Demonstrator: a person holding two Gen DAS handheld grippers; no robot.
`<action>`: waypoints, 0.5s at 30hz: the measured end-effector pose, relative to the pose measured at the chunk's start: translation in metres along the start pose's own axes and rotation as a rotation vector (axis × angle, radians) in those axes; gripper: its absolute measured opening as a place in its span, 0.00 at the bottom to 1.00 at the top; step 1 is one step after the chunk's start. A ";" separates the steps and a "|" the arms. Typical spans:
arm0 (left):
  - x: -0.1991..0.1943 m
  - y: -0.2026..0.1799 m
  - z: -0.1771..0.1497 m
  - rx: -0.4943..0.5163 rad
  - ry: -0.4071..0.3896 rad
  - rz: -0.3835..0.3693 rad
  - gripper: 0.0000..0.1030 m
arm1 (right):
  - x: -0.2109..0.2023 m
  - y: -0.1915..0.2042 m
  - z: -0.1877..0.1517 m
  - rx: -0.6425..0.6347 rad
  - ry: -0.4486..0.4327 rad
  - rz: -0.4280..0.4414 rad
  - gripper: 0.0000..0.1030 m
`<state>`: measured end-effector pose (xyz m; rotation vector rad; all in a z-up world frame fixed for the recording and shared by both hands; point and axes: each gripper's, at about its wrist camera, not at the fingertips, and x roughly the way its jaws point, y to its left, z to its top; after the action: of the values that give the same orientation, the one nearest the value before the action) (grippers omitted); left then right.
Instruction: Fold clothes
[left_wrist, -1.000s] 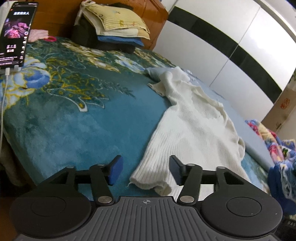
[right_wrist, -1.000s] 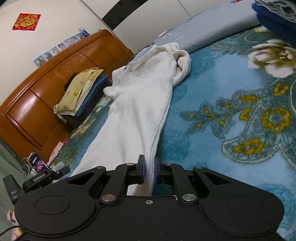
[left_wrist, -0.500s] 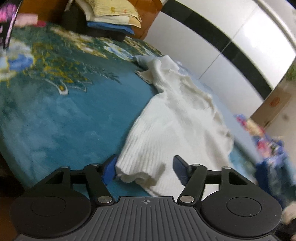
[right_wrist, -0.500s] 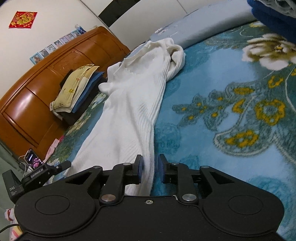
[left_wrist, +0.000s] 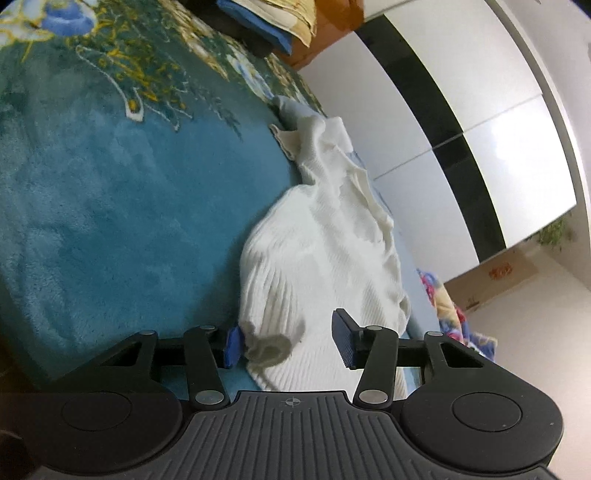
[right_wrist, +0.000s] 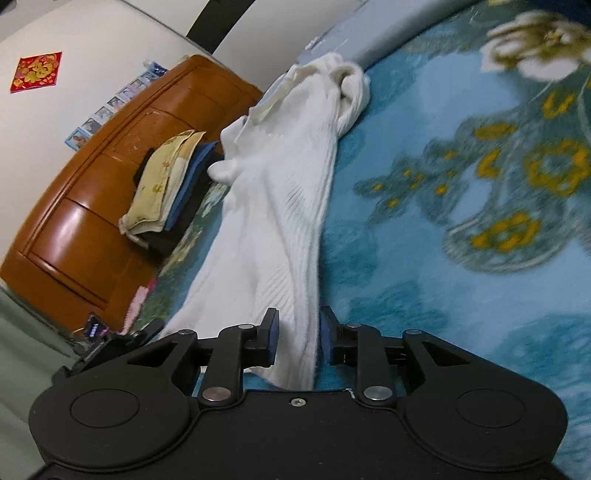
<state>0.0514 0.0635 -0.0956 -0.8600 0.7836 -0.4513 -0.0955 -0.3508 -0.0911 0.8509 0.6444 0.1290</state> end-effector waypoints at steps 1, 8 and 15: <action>0.001 0.002 0.000 -0.022 -0.007 -0.001 0.26 | 0.002 0.000 0.000 0.010 0.004 0.009 0.26; 0.002 0.003 -0.002 -0.029 -0.045 0.021 0.11 | 0.011 0.003 -0.002 0.029 0.035 0.041 0.25; -0.019 -0.010 0.002 -0.020 -0.115 0.002 0.10 | 0.004 0.004 -0.002 0.020 0.045 0.032 0.11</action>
<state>0.0406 0.0709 -0.0789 -0.8960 0.6841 -0.3894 -0.0926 -0.3451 -0.0911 0.8799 0.6756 0.1712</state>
